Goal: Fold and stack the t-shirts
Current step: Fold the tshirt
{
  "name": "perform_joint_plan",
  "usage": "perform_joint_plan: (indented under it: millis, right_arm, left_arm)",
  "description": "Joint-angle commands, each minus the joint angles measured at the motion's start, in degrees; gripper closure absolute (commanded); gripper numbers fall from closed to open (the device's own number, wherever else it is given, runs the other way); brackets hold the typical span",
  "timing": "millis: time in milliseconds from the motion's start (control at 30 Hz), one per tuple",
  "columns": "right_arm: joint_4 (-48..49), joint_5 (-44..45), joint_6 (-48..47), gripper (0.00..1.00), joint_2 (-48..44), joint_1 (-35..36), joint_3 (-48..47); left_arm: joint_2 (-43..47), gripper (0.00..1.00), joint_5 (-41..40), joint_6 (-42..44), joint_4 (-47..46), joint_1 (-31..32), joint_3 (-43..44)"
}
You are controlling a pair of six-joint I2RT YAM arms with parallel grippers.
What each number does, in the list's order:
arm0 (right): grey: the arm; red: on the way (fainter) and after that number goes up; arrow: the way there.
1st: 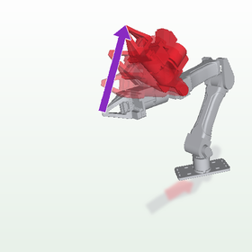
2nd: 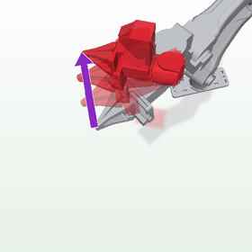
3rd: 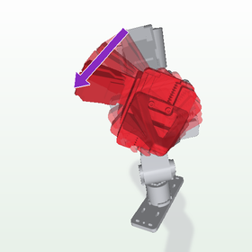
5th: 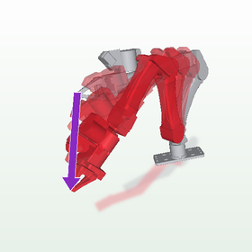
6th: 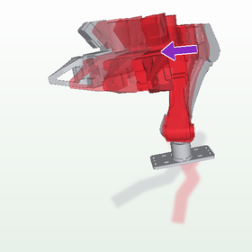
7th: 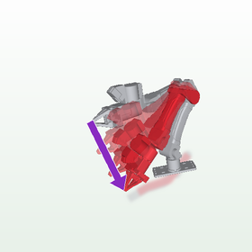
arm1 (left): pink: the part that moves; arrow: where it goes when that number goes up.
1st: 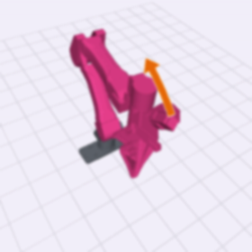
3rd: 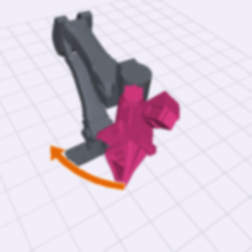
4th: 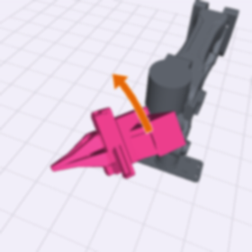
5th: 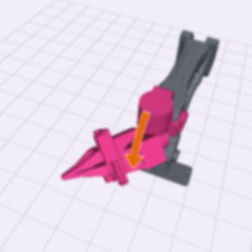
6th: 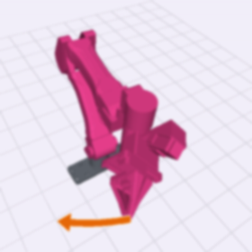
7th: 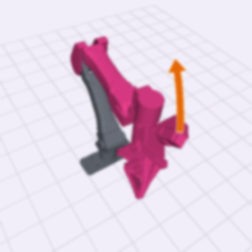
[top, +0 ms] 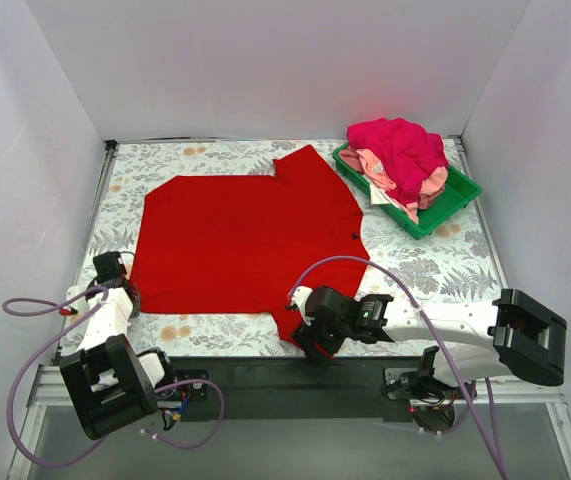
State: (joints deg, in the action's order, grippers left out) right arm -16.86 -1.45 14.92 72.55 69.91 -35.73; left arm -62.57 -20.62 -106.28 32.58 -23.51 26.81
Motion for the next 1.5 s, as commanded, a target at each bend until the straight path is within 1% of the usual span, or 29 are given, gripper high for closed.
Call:
perform_joint_plan:
  millis: [0, 67, 100, 233, 333, 433, 500, 533, 567, 633, 667, 700, 767, 800, 867, 900, 1000, 1067, 1200, 1300, 1467]
  right_arm:
    - [-1.07, 1.19, -0.33, 0.27, 1.97, 0.49, -2.07]
    - [-1.07, 1.19, -0.15, 0.32, 3.11, 0.66, -2.07]
    - [-0.98, 2.84, -0.15, 0.33, 3.38, 0.75, -2.07]
    - [-0.98, 4.7, 0.63, 0.35, 5.31, 1.28, -1.89]
    - [-1.07, 6.28, 1.69, 0.39, 7.25, 2.25, -2.07]
    - [-2.38, 10.23, 4.85, 0.44, 9.27, 4.26, -3.29]
    - [-3.96, 13.74, 7.31, 0.5, 10.15, 6.29, -3.91]
    - [-4.66, 14.98, 8.01, 0.54, 10.32, 6.81, -4.52]
    - [-5.37, 16.03, 8.89, 0.63, 10.59, 7.52, -4.7]
    - [-8.18, 19.64, 11.44, 0.76, 10.24, 8.05, -5.23]
    - [-8.88, 20.43, 12.23, 0.85, 9.37, 8.31, -5.49]
    - [-9.59, 21.05, 13.46, 0.86, 8.75, 8.31, -5.67]
    - [-10.99, 21.32, 14.08, 0.96, 6.13, 9.01, -5.93]
    - [-11.26, 20.79, 14.17, 0.99, 5.06, 9.28, -6.02]
    - [-11.88, 19.83, 14.0, 0.99, 2.09, 10.15, -5.94]
    - [-11.88, 17.73, 13.74, 0.99, 1.28, 10.25, -5.94]
    - [-11.88, 15.96, 13.3, 0.99, -0.83, 10.25, -5.76]
    - [-11.97, 16.57, 13.38, 0.99, -1.36, 10.25, -5.85]
    - [-12.23, 21.13, 13.73, 0.99, -1.8, 9.64, -7.08]
    - [-12.23, 22.45, 12.77, 0.99, -1.89, 6.56, -7.95]
    - [-11.79, 23.51, 9.35, 0.99, -1.19, 0.33, -10.93]
  left_arm:
    - [0.34, 1.0, 0.32, 0.81, 0.38, -0.22, -0.79]
    - [0.08, 1.0, 0.41, 0.81, 0.38, -0.22, -0.79]
    - [0.08, 1.0, 0.49, 0.9, 0.38, -0.22, -0.7]
    - [0.25, 1.0, 0.32, 0.72, 0.38, -0.22, -0.79]
    - [0.51, 1.0, 0.14, 0.37, 0.64, -0.22, -0.79]
    - [1.04, 1.0, -0.91, -1.12, 2.31, -0.22, -0.79]
    - [1.74, 1.0, -1.35, -1.47, 2.66, -0.22, -0.79]
    - [2.09, 1.0, -1.35, -1.82, 3.1, -0.22, -0.79]
    - [2.36, 1.0, -1.61, -2.09, 3.37, -0.14, -0.79]
    - [3.32, 1.0, -2.31, -2.88, 4.42, -0.22, -0.79]
    - [3.5, 1.0, -2.58, -3.75, 4.86, -0.22, -0.79]
    - [3.76, 1.0, -3.19, -4.28, 5.39, -0.22, -0.7]
    - [4.64, 1.0, -3.46, -5.25, 6.35, -0.22, -0.44]
    - [4.91, 1.0, -3.63, -5.43, 6.62, -0.22, -0.61]
    - [5.35, 1.0, -3.64, -5.43, 6.45, -0.22, -0.7]
    - [5.35, 1.0, -3.64, -5.95, 7.14, -0.22, -0.62]
    - [4.91, 1.0, -3.99, -7.1, 8.46, -0.22, -0.18]
    - [5.35, 1.0, -3.11, -6.84, 8.03, -0.22, -0.18]
    - [5.79, 1.0, -0.3, -6.31, 7.15, -0.31, 0.35]
    - [5.27, 1.0, 3.99, -4.55, 4.96, -0.22, 1.14]
    - [3.33, 1.0, 5.5, -4.46, 5.39, -0.22, 5.35]
